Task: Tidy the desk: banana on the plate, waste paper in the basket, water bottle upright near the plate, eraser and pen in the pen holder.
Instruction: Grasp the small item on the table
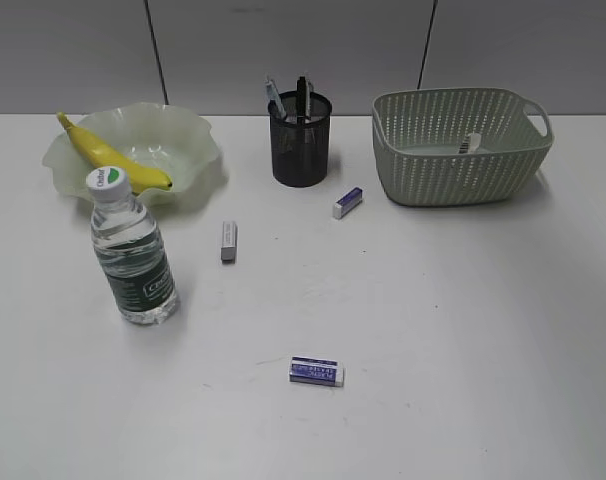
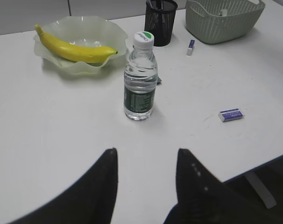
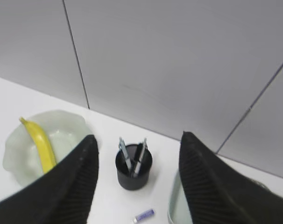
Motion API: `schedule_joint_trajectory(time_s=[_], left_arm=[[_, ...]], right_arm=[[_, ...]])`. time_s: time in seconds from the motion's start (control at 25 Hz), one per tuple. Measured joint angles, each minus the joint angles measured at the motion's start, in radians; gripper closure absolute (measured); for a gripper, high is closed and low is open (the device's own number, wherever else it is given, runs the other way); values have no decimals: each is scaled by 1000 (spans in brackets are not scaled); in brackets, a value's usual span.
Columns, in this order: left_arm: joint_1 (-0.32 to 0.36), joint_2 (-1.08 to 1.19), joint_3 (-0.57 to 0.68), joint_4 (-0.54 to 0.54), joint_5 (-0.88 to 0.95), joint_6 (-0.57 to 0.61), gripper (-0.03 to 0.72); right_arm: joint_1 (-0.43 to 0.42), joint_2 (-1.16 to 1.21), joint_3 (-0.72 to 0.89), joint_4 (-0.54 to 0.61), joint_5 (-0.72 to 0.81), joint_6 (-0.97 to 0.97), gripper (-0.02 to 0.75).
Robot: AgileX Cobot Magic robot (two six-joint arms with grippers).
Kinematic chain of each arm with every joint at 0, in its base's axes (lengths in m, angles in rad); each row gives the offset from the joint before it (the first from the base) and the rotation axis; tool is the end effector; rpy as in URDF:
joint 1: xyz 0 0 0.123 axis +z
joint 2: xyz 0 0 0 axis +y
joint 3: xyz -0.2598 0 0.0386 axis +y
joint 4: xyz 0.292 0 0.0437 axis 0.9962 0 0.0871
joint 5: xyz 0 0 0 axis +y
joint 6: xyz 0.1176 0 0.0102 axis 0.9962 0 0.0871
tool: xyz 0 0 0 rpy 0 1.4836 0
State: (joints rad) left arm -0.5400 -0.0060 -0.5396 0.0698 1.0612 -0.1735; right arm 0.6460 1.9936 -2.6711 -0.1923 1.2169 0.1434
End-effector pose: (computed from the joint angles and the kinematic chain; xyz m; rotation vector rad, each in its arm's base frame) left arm 0.0672 -0.0319 0.3000 0.3625 1.9842 -0.3744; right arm 0.3694 0.2520 0.5110 -0.4568 1.9679 0.2785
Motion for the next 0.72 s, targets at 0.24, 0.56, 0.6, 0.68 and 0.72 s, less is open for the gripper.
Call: schedule_joint_trajectory(time_s=[0.24, 0.56, 0.6, 0.68, 0.72], left_arm=[[0, 0, 0, 0, 0, 0, 378], [0, 0, 0, 0, 0, 0, 378], [0, 0, 0, 0, 0, 0, 378], [0, 0, 0, 0, 0, 0, 378], [0, 0, 0, -3, 0, 0, 378]], right_arm=[[0, -318, 509, -51, -1, 1, 295], [0, -759, 1199, -92, -1, 39, 295], [0, -816, 1277, -93, -1, 45, 295], [0, -929, 1412, -94, -1, 53, 295], [0, -975, 1482, -94, -1, 56, 295]])
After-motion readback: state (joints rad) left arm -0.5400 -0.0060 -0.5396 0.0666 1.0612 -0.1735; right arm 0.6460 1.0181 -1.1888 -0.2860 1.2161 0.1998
